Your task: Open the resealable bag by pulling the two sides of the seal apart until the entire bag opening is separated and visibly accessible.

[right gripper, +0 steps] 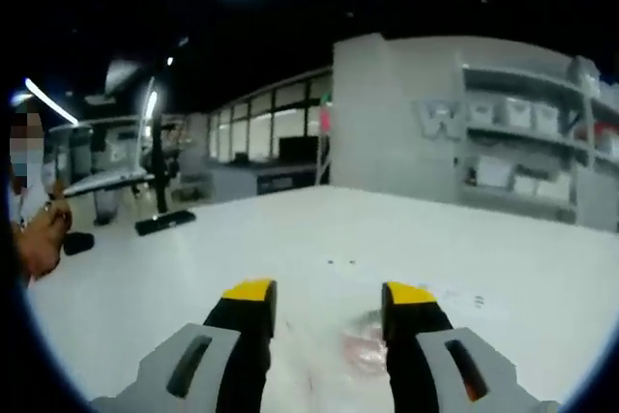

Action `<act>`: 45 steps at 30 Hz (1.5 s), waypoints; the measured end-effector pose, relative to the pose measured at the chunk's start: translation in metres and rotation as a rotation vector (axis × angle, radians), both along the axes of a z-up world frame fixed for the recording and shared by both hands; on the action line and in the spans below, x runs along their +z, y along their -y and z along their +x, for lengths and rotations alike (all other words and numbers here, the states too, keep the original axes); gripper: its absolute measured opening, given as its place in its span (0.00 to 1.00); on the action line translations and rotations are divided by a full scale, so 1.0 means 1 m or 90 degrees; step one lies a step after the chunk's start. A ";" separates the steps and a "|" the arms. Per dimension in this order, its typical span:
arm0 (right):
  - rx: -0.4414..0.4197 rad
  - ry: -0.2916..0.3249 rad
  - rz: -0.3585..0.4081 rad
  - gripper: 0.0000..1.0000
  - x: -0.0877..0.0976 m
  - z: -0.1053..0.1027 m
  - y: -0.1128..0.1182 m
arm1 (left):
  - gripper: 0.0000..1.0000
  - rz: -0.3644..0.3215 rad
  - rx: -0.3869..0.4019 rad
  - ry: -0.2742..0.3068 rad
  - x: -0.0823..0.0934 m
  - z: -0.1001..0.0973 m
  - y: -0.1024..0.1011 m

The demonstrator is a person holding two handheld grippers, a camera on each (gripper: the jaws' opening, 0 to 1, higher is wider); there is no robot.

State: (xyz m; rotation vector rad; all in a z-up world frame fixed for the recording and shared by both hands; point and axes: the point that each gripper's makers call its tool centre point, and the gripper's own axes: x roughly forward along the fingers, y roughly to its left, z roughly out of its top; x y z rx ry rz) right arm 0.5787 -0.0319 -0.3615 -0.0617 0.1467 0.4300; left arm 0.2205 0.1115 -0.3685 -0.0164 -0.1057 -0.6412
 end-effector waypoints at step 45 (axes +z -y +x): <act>0.019 0.082 -0.048 1.00 0.007 -0.041 0.014 | 1.00 -0.014 0.019 0.028 0.011 -0.009 0.004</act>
